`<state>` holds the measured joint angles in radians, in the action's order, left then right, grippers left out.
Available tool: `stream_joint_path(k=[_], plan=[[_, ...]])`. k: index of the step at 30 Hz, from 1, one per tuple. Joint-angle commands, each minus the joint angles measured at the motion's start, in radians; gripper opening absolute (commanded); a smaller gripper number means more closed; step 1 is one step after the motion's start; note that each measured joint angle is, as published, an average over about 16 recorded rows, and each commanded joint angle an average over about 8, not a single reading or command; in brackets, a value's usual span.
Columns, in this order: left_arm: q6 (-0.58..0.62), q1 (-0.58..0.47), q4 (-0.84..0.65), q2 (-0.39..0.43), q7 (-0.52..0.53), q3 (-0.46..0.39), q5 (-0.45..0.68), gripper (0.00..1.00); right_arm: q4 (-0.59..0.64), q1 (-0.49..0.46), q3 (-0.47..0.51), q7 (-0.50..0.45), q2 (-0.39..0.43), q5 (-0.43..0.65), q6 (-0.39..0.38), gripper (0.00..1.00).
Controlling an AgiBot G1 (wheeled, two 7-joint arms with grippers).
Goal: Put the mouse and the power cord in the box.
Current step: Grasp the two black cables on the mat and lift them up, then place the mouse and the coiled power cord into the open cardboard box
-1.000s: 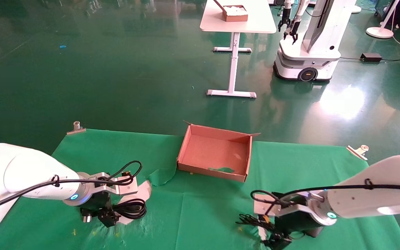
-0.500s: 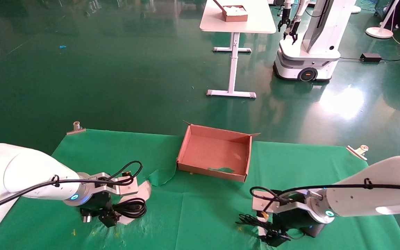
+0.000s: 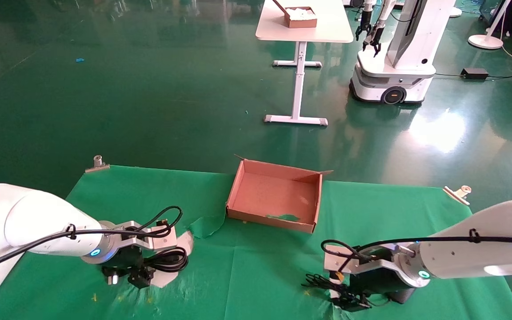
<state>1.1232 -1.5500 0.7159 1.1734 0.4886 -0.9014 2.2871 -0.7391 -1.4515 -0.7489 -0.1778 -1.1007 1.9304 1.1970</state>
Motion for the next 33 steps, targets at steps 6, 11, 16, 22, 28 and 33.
stream_joint_path(k=[6, 11, 16, 22, 28, 33], plan=[[0.0, 0.0, 0.0, 0.0, 0.0, 0.0, 0.0, 0.0, -0.003, 0.001, 0.001, -0.001, 0.002, -0.002, 0.002, 0.0], [0.0, 0.0, 0.001, 0.0, 0.0, 0.0, 0.0, 0.0, -0.004, 0.001, 0.001, -0.001, 0.003, -0.003, 0.002, 0.0], [0.0, 0.0, 0.001, 0.0, 0.0, 0.0, 0.001, 0.0, -0.005, 0.001, 0.001, -0.001, 0.003, -0.003, 0.002, 0.0], [0.0, 0.0, 0.001, 0.0, 0.0, 0.0, 0.002, 0.0, -0.005, 0.002, 0.001, -0.001, 0.004, -0.003, 0.002, 0.0], [0.008, -0.011, 0.006, -0.011, -0.001, 0.008, -0.009, 0.0, -0.005, 0.001, 0.002, -0.001, 0.005, -0.004, 0.002, 0.0], [0.05, -0.057, 0.053, -0.05, -0.005, 0.044, -0.067, 0.0, -0.007, -0.025, 0.018, -0.004, 0.024, -0.016, 0.0, 0.0]])
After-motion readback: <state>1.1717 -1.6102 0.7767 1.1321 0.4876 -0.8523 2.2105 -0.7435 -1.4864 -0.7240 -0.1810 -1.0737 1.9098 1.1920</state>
